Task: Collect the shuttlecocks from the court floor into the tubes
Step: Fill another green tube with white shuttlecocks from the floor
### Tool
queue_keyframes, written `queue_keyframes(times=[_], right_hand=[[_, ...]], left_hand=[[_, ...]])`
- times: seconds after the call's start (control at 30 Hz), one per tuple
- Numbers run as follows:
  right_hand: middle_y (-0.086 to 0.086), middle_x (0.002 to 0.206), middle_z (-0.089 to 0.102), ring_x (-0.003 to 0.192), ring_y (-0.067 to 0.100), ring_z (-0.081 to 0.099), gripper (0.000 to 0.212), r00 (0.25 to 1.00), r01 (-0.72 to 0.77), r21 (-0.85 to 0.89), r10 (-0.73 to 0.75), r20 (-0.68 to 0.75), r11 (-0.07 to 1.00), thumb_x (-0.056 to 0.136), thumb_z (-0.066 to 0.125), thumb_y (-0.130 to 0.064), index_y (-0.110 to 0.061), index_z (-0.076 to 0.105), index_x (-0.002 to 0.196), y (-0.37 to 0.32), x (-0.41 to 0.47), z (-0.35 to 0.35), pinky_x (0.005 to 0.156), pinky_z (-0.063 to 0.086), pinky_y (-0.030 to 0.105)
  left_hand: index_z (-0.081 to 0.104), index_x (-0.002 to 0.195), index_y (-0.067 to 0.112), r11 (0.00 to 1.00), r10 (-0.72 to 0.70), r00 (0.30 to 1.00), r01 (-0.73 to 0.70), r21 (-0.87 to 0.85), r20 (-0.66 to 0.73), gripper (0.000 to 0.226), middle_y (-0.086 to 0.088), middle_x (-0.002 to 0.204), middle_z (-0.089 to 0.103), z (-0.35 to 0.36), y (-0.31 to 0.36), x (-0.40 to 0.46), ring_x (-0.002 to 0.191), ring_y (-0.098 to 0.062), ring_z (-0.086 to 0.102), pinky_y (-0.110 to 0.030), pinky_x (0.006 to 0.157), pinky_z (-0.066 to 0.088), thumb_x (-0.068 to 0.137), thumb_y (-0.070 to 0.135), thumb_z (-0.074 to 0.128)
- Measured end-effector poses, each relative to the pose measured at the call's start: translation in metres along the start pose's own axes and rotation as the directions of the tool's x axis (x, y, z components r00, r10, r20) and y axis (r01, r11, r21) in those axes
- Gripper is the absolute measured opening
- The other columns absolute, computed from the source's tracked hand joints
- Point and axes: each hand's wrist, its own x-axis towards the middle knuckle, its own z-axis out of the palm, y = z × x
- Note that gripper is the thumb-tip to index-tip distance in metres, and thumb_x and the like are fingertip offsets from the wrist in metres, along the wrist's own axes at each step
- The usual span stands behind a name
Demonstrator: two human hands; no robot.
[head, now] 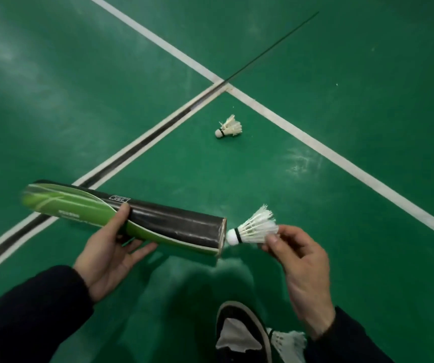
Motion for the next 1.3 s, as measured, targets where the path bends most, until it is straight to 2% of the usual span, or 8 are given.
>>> queue_keyframes(times=[0.23,0.37,0.6,0.7,0.77,1.0,1.13,1.3], right_hand=[[0.008,0.064,0.047,0.054,0.02,0.049,0.024,0.853,-0.011,-0.377,0.205,0.48,0.926,0.094,0.058,0.0,-0.021,0.06,0.105,-0.004,-0.015,0.068,0.054,0.054,0.045],[-0.004,0.052,0.059,0.04,0.009,0.052,0.043,0.693,-0.021,-0.346,0.263,0.671,0.938,0.083,0.061,-0.017,-0.032,0.058,0.124,-0.018,-0.006,0.089,0.043,0.048,0.025],[0.001,0.107,0.074,0.068,0.012,0.059,0.027,0.978,0.125,-0.201,-0.087,0.189,0.972,0.091,0.057,-0.009,-0.021,0.067,0.113,0.007,-0.017,0.054,0.063,0.05,0.027],[-0.017,0.138,0.057,0.126,0.007,0.053,0.049,0.927,0.05,-0.824,0.281,0.249,0.564,0.089,0.055,-0.005,-0.038,0.061,0.125,0.044,-0.028,-0.021,0.111,0.043,0.035],[-0.014,0.154,0.04,0.145,0.014,0.036,0.057,0.804,0.158,-0.96,0.534,0.262,0.233,0.088,0.061,-0.016,-0.036,0.053,0.141,0.07,-0.041,-0.05,0.122,0.028,0.035],[-0.001,0.151,0.029,0.125,0.021,0.05,0.075,0.836,0.051,-0.999,0.548,0.04,-0.004,0.08,0.077,-0.039,-0.034,0.035,0.142,0.105,-0.084,-0.09,0.106,0.05,0.037],[-0.006,0.108,0.069,0.083,0.007,0.066,0.037,0.946,-0.102,-0.95,0.323,-0.001,0.294,0.09,0.07,-0.024,-0.039,0.043,0.11,0.095,-0.084,-0.098,0.077,0.06,0.036],[-0.017,0.099,0.067,0.081,0.004,0.063,0.034,0.999,0.009,-0.83,0.031,0.031,0.557,0.086,0.074,-0.028,-0.036,0.051,0.11,0.033,-0.044,-0.037,0.071,0.054,0.028]], left_hand=[[0.07,0.106,0.012,0.996,0.045,0.999,-0.045,-0.078,0.007,0.031,-0.01,0.1,0.077,0.007,0.006,-0.024,0.098,-0.026,0.074,-0.039,0.069,0.064,0.092,0.039,0.064],[0.071,0.107,0.011,0.995,0.093,0.995,-0.091,-0.043,0.041,0.034,-0.009,0.099,0.076,-0.003,0.022,-0.029,0.101,-0.024,0.073,-0.037,0.07,0.064,0.089,0.041,0.066],[0.069,0.106,0.02,0.985,0.151,0.982,-0.14,-0.103,0.117,0.027,-0.001,0.093,0.076,-0.02,0.049,-0.016,0.107,-0.021,0.069,-0.038,0.072,0.065,0.093,0.042,0.063],[0.063,0.125,0.021,0.995,0.084,0.981,-0.074,-0.061,0.177,0.037,-0.006,0.121,0.072,-0.023,0.04,-0.013,0.117,-0.024,0.067,-0.039,0.078,0.064,0.097,0.044,0.06],[0.063,0.127,0.02,1.0,0.019,0.972,-0.014,-0.024,0.232,0.039,-0.008,0.131,0.069,-0.021,0.027,-0.014,0.118,-0.025,0.068,-0.039,0.08,0.064,0.097,0.044,0.06],[0.068,0.113,0.015,0.998,-0.069,0.962,0.066,0.019,0.264,0.032,-0.011,0.12,0.074,-0.013,0.001,-0.015,0.105,-0.025,0.074,-0.037,0.072,0.064,0.096,0.042,0.06],[0.065,0.118,0.012,0.997,-0.078,0.976,0.075,0.019,0.204,0.036,-0.013,0.118,0.072,-0.013,-0.006,-0.008,0.108,-0.028,0.071,-0.035,0.065,0.064,0.095,0.04,0.062],[0.068,0.109,0.014,0.997,-0.079,0.988,0.075,0.035,0.13,0.032,-0.009,0.104,0.077,-0.018,-0.008,0.002,0.104,-0.026,0.072,-0.037,0.066,0.064,0.092,0.041,0.065]])
